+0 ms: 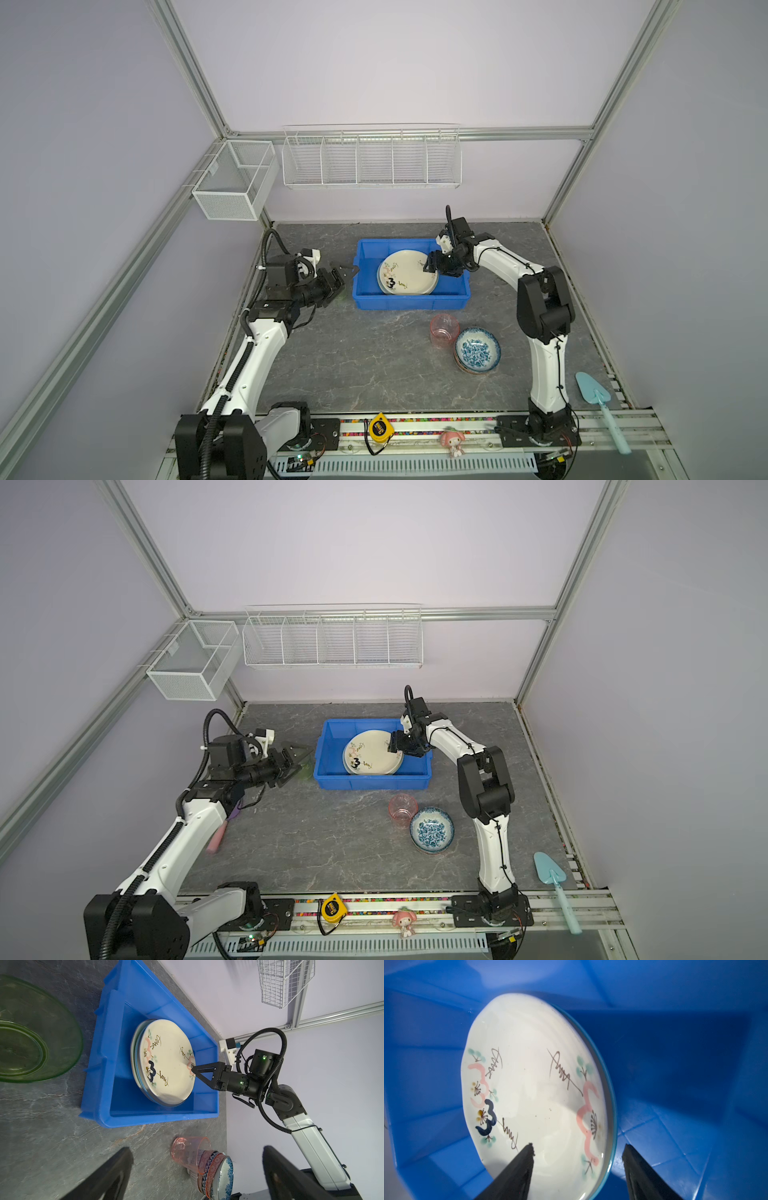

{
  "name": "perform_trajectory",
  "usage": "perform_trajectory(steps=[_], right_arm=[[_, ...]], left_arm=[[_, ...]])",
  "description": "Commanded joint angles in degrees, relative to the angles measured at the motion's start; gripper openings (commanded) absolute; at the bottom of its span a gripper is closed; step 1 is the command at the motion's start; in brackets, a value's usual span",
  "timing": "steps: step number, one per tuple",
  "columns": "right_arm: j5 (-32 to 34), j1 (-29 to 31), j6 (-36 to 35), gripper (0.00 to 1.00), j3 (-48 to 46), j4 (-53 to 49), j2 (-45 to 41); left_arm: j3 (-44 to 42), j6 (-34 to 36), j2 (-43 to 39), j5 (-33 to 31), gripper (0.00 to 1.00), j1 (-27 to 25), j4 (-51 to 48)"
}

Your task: Place the mixed dishes into the plastic bin

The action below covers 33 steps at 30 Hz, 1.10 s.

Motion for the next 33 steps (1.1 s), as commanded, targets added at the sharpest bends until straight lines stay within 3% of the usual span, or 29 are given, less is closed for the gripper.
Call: perform_trajectory(steps=[1,11,22,33], right_arm=[[0.73,0.42,-1.09,0.71,0.91,-1.97,-1.79],[-2.59,2.3,-0.83,0.71,2.29,-1.17,-0.07],[-1.51,2.95,-1.35,0.71,3.15,-2.45,0.25],[3.42,3.1,-3.78,0.72,3.03,-6.32,-7.85]], left_arm=[[-0.49,0.99,-0.68,-0.64,0.97,0.27,-0.39],[-0.36,0.89,-0.32,-0.56,0.97,0.21,-0.06],[-0.4,1.06,0.05,-0.57,0.97,0.26,0.07],[2.08,4.96,-0.02,-3.82,0.97,0.22,-5.61]])
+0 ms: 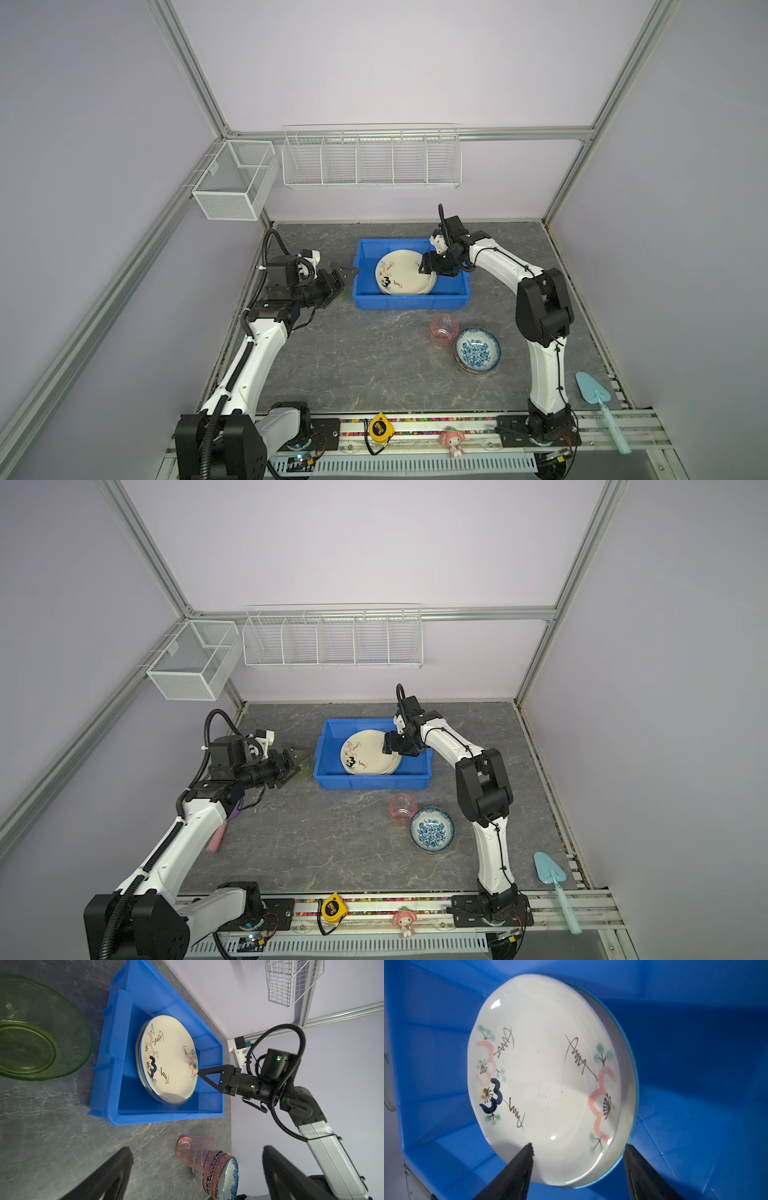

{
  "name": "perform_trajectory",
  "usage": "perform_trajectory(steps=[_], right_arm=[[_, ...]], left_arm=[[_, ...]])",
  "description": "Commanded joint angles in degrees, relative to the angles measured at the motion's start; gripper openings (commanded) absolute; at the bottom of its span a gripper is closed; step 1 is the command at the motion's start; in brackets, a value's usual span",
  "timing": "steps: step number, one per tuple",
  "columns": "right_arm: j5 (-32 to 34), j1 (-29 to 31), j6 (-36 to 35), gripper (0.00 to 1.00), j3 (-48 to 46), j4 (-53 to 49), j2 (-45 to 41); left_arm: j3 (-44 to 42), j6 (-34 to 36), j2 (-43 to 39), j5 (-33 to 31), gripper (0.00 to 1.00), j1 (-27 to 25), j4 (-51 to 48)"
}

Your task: Place the mixed dishes into the plastic bin

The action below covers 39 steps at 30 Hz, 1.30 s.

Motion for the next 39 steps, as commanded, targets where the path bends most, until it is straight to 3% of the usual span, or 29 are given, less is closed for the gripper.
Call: perform_trajectory(steps=[1,10,16,18,28,34,39], right_arm=[[1.96,0.33,-2.4,0.73,0.73,-2.67,-6.6],[4.45,0.38,-3.75,0.8,-5.19,-6.56,-18.34],[8.09,0.11,-3.39,0.97,-10.51,-9.45,-26.89],[9.63,-0.06,-3.24,0.88,-11.38,-11.11,-29.25],[7.35,-3.85,0.04,0.88,-16.82,-20.66,-41.05],[8.47,-3.89,1.82,0.99,-19.22,-30.54,-48.73],[7.05,-3.43,5.57,0.81,-22.86,-36.02,-55.89]], left_arm=[[2.77,3.34,0.04,-2.72,0.97,0.2,-4.18],[7.49,5.62,-1.17,-7.35,0.97,-1.61,-9.9],[11.39,7.18,-0.42,-11.61,0.97,-7.46,-12.62],[11.99,6.74,-0.17,-11.61,0.98,-8.66,-12.18],[12.75,6.21,0.64,-14.95,0.98,-17.47,-10.14],[11.33,6.0,0.48,-17.71,0.98,-22.05,-9.05],[9.29,5.11,0.47,-17.7,0.97,-23.28,-7.1]])
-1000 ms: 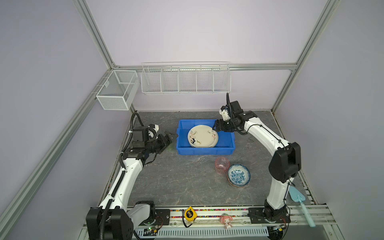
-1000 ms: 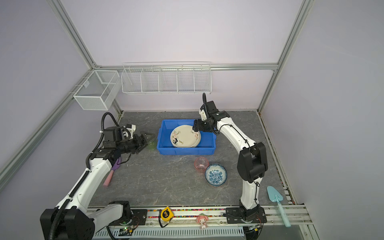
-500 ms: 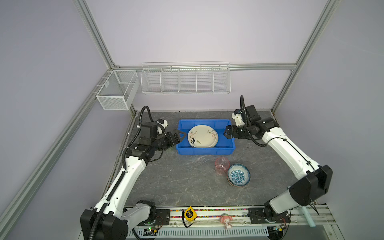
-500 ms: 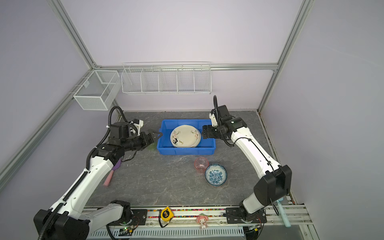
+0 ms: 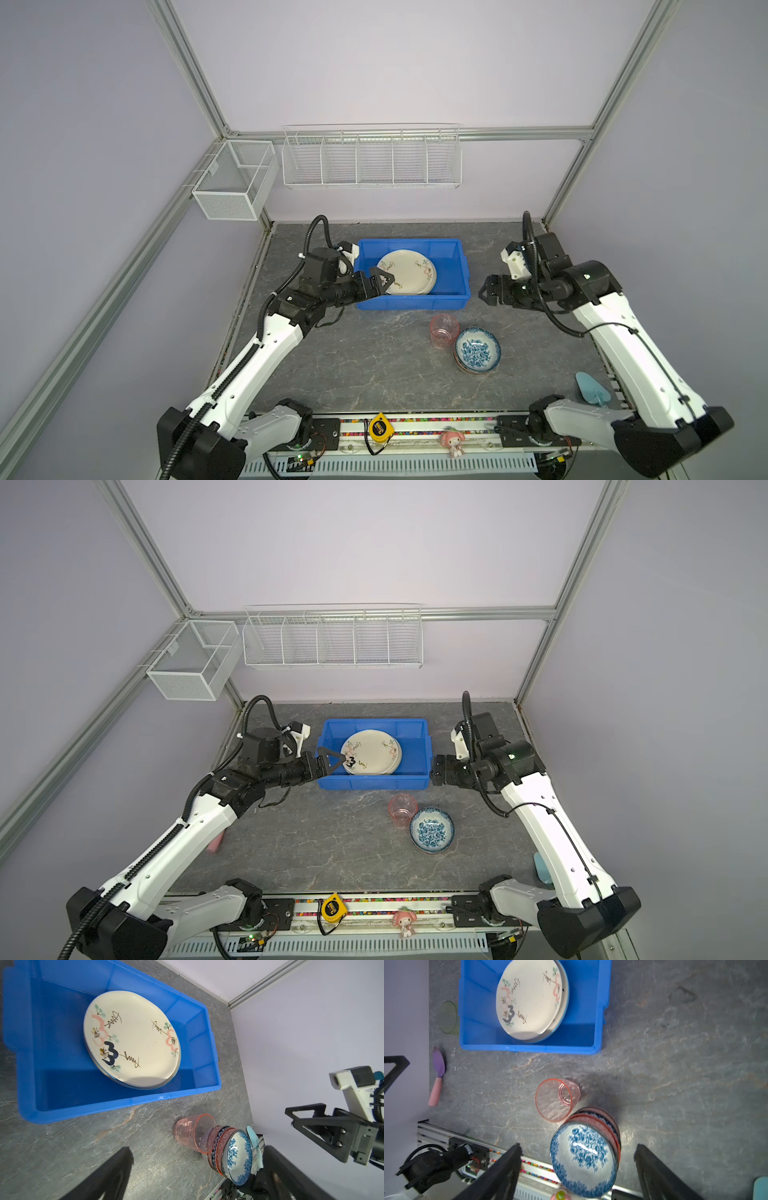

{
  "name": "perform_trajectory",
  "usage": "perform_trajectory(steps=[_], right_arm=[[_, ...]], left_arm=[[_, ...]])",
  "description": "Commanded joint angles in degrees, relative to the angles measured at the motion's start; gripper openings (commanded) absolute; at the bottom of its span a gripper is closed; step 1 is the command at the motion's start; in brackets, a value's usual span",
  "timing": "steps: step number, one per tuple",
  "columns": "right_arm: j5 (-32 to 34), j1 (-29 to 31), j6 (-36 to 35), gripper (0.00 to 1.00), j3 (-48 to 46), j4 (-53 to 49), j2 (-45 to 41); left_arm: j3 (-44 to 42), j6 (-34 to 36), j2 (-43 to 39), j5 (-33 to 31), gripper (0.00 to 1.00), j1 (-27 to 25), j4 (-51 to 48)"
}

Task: Place the mixed dishes into the plastic bin
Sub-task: 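Open the right gripper and move it to the blue-and-white bowl stack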

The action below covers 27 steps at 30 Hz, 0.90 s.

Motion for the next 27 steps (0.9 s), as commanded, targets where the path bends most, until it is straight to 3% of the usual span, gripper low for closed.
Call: perform_trajectory(steps=[1,13,20,27], right_arm=[[-1.07,0.68,3.84,0.79,-3.09,-7.63,-4.28],[-1.51,4.85,10.63,0.64,-15.84,-12.45,-13.4],[-2.1,5.6,11.78,0.51,-19.76,-9.21,-12.47],[-2.64,6.22,10.85,0.48,-21.53,-6.03,-8.77]], left_arm=[[-1.53,-0.05,0.03,-1.33,0.98,-0.51,1.72],[-3.09,1.44,0.36,1.31,0.98,-0.59,2.08],[-3.65,2.83,0.57,1.87,0.98,-0.59,1.77],[-5.33,2.13,0.73,1.47,0.98,-0.59,2.86]])
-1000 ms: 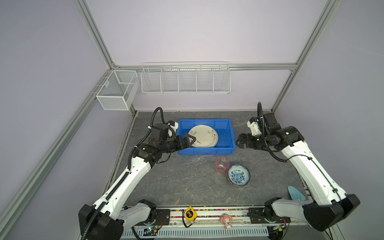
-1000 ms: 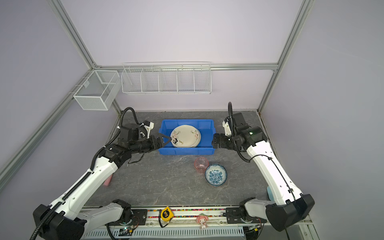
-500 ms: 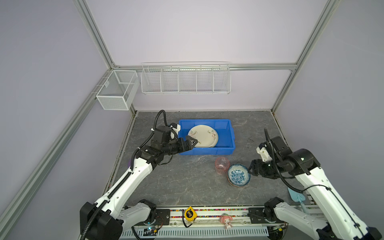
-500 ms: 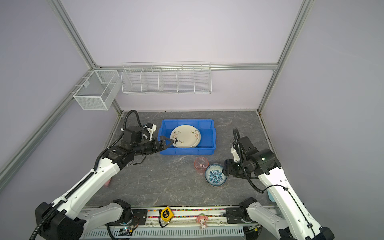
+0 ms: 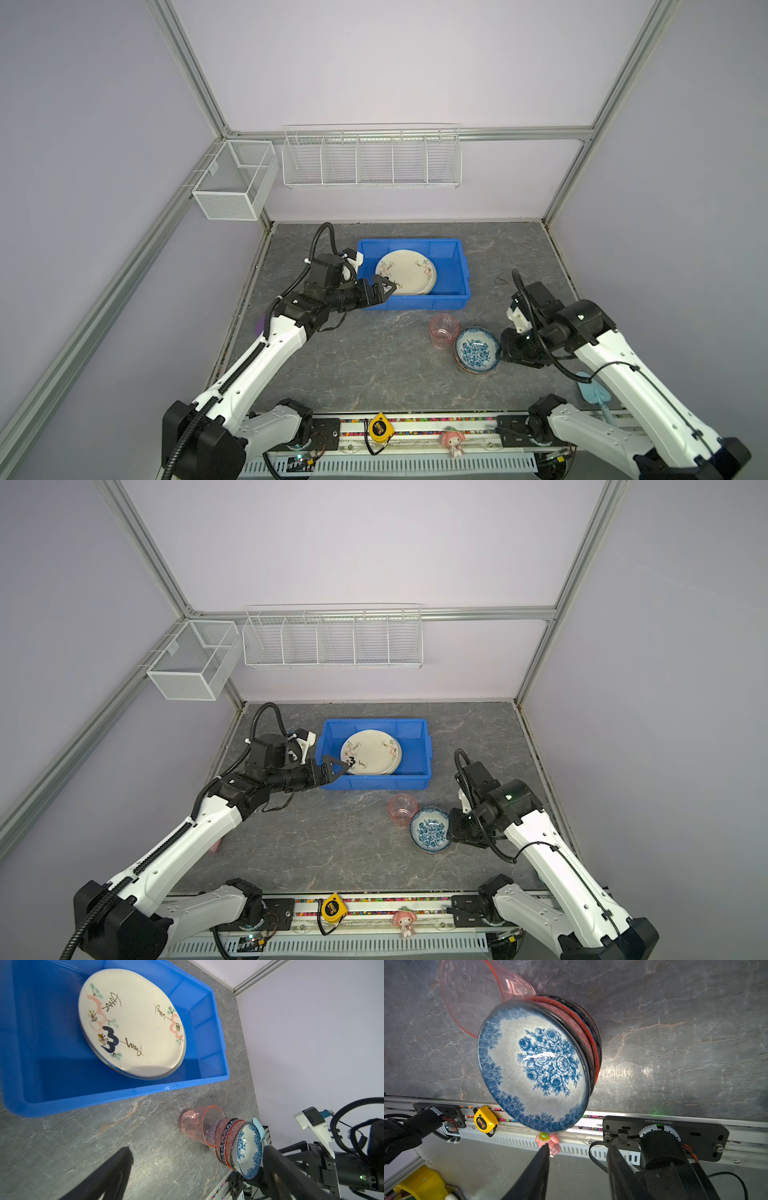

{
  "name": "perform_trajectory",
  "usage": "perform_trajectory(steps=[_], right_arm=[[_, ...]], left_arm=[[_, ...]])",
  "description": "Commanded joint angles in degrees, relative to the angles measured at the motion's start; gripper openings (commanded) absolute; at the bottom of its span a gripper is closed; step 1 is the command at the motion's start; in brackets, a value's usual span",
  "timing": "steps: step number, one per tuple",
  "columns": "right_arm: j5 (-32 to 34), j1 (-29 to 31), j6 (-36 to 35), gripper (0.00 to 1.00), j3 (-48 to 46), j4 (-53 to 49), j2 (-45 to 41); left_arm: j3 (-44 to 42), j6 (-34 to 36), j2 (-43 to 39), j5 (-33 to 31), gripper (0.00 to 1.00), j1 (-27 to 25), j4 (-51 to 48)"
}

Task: Place the mixed dishes into the plastic bin
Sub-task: 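Open the right gripper and move it to the blue-and-white bowl stack, then grip the rim of the top blue-and-white bowl with the right gripper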

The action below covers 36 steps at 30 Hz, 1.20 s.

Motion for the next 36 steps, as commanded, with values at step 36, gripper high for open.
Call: perform_trajectory(steps=[36], right_arm=[[1.51,0.76,-2.73,0.3,-4.41,6.26,8.37]], left_arm=[[-1.87,0.15,3.52,0.44,0.98,-0.29,3.51]])
